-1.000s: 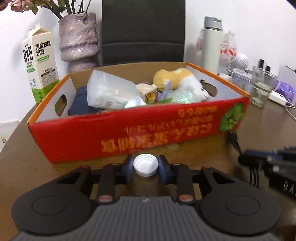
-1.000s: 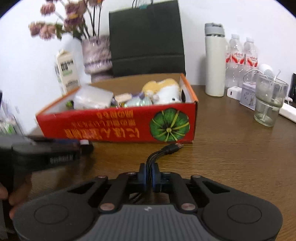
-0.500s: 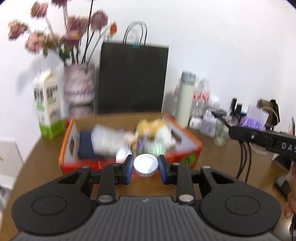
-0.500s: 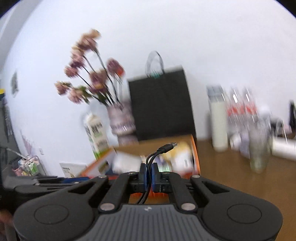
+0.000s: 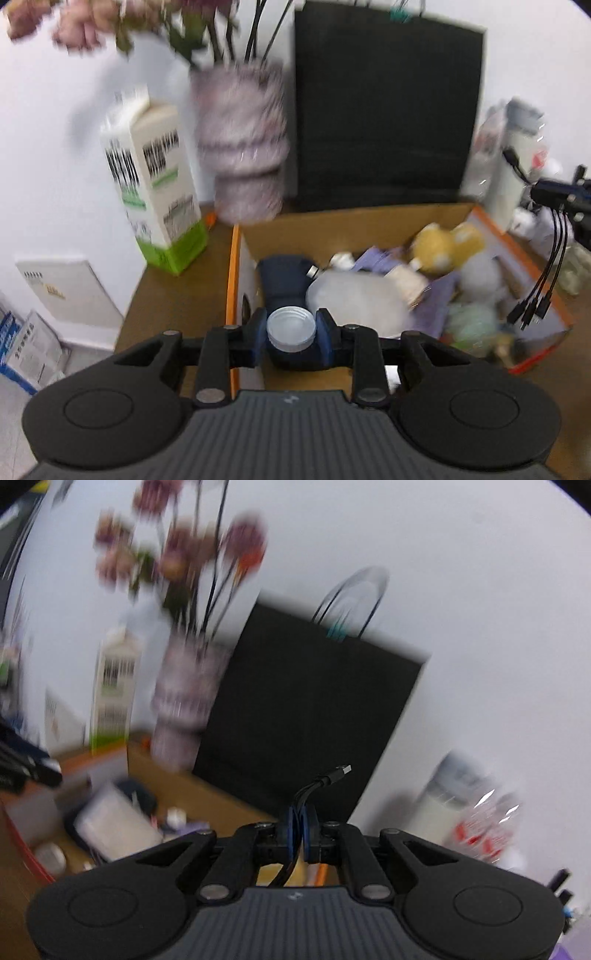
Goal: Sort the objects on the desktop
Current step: 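Drop the tin into the box with left tool while right tool drops the cable in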
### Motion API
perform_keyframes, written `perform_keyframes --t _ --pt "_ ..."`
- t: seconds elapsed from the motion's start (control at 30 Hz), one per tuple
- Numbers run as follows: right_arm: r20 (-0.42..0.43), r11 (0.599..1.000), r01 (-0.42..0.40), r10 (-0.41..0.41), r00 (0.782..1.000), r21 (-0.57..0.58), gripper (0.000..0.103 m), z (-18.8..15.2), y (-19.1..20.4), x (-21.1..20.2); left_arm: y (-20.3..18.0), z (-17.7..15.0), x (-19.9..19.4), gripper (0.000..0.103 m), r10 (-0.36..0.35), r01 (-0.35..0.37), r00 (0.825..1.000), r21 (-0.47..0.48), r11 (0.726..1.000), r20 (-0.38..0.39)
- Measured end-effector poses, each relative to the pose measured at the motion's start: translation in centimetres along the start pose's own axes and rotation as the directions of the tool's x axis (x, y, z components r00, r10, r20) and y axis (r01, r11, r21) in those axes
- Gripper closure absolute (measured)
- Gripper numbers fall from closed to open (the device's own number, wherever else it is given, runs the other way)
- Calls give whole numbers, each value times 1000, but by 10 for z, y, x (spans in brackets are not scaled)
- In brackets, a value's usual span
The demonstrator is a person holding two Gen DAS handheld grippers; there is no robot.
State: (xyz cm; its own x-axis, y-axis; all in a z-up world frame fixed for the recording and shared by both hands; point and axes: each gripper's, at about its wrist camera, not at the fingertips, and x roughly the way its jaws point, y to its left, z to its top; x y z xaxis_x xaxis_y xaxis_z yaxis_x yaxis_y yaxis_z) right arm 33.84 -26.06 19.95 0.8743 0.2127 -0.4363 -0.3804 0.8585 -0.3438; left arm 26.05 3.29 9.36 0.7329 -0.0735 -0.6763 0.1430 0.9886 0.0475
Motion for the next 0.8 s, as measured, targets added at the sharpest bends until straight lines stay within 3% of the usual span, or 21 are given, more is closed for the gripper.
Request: perform_keyframes --t 0.1,0.17,0.27,0.4,0.47,0.53,0.63,0.8 --pt "-113 997 -72 67 991 -37 99 -16 12 40 0 -13 26 73 32 -29 995 35 999 -90" --pt "-166 991 -114 102 981 -66 97 -27 24 54 -2 -21 30 70 1 9 991 76 997 -134" --pt "-187 991 -123 111 976 -58 76 -33 31 62 -2 -22 21 58 -3 11 996 93 996 -89" --pt "-214 988 -119 138 967 99 65 -24 13 60 7 -5 6 53 -11 12 997 8 1000 -76" --pt "-247 975 -115 160 956 188 59 -16 -1 53 10 4 -5 37 -13 10 998 -48 999 -68" --pt "-276 952 -106 189 942 289 44 -9 -16 45 10 10 -18 12 -8 4 999 -94 996 -46" --pt "-265 907 -97 221 939 411 29 -2 -37 23 9 10 -30 6 -28 26 999 -125 992 -15" --pt "-226 877 -102 231 946 469 26 -8 -32 -16 -4 -7 -55 1 26 -27 1000 -111 993 -12"
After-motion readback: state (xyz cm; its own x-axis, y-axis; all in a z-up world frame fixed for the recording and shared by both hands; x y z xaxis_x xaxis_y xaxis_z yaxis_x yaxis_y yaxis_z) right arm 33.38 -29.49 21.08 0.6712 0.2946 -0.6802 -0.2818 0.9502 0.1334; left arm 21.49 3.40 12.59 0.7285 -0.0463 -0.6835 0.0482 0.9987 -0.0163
